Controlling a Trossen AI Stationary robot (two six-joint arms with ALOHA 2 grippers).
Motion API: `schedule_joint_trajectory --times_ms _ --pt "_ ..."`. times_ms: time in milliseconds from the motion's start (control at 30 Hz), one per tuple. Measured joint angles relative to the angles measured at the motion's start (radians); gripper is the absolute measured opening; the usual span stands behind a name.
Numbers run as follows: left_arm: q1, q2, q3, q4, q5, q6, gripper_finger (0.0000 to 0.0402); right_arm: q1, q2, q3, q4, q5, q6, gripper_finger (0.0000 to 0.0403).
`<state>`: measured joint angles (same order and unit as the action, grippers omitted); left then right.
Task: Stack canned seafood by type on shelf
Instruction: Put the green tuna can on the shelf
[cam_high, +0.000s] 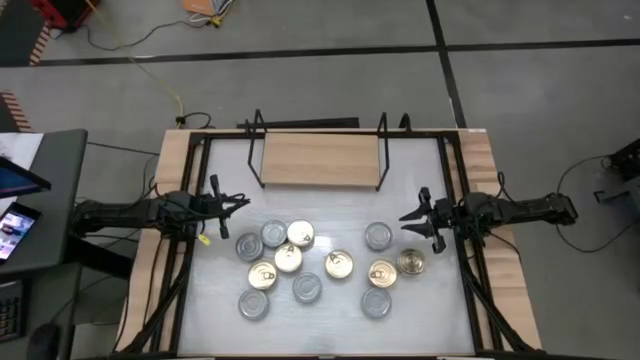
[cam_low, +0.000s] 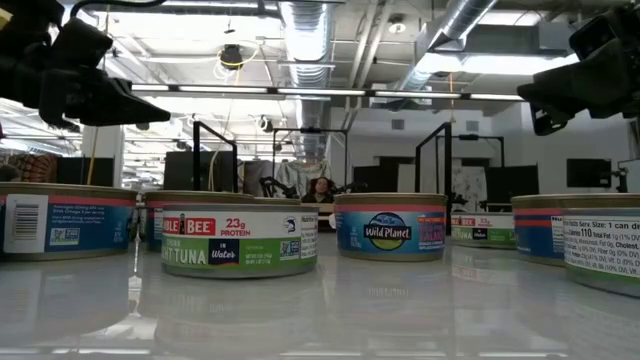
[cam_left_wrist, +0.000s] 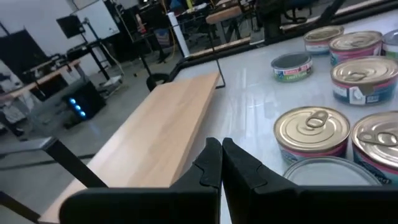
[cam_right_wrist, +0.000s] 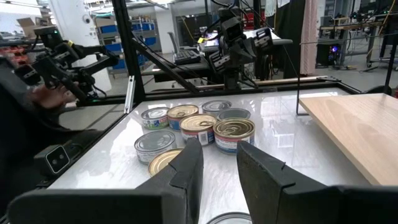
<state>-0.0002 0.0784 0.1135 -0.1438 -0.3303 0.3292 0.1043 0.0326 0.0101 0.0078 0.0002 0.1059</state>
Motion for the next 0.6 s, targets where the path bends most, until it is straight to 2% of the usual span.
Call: schedule_joint_trajectory --times_ms 200,267,433,500,600 --pt "0.0 0.0 0.0 0.002 0.047 -0.022 0.0 0.0 0.0 0.0 0.0 0.0 -0.001 0.0127" --pt "0.0 0.0 0.0 0.001 0.107 -0.124 0.0 0.0 0.0 0.0 0.008 0.0 -0.018 0.0127" --pt "0.0 0.0 0.0 -0.003 0.242 -0.534 0.0 0.0 -0.001 -0.001 0.125 0.001 -0.02 0.0127" --pt "0.0 0.0 0.0 -0.003 0.244 -0.63 0.0 0.0 -0.001 -0.001 0.181 0.001 -0.02 0.0127" --pt "0.0 0.0 0.001 -0.002 0.19 -0.661 0.0 0.0 0.0 -0.001 0.252 0.001 -0.016 0.0127"
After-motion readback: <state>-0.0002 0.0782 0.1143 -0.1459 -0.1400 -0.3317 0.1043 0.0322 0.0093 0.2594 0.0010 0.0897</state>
